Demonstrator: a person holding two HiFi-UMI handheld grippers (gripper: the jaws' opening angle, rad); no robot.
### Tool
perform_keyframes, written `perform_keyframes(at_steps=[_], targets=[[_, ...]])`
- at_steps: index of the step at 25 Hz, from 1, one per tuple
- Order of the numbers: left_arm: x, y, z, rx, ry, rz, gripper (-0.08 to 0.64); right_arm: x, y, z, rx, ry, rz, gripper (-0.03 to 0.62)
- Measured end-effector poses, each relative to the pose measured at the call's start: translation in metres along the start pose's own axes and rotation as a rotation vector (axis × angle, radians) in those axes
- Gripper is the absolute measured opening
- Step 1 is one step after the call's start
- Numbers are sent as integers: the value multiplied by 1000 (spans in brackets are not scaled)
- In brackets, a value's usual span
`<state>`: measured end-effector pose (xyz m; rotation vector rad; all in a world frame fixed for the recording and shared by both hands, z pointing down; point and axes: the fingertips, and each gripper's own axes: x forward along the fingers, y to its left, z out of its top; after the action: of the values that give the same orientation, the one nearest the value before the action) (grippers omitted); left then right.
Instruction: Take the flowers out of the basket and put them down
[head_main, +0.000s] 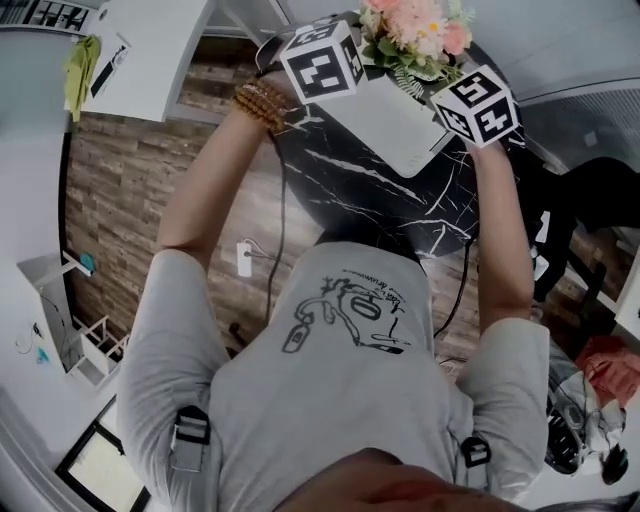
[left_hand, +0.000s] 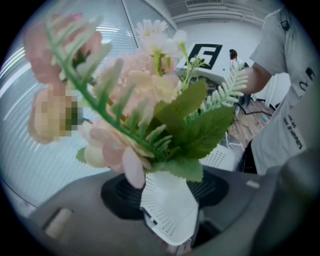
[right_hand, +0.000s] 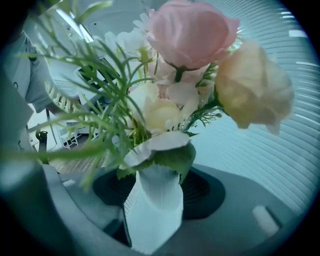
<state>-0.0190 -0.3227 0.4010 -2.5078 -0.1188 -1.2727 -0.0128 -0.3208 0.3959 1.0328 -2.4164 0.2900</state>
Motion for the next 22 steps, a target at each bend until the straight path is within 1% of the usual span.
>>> perform_keyframes(at_steps=[5, 10, 17, 22], targets=[[-23, -2, 14, 8, -9, 8, 253, -16, 7, 20, -8, -14, -3, 279], [-36, -3, 24, 17, -14, 13, 253, -27, 12, 31, -10, -21, -5, 279], [-35, -10, 34, 28, -24, 18, 253, -39, 13, 28, -11, -15, -18, 279], [-31, -18, 50, 41, -35, 4, 253, -56, 12, 21, -3, -13, -41, 279]])
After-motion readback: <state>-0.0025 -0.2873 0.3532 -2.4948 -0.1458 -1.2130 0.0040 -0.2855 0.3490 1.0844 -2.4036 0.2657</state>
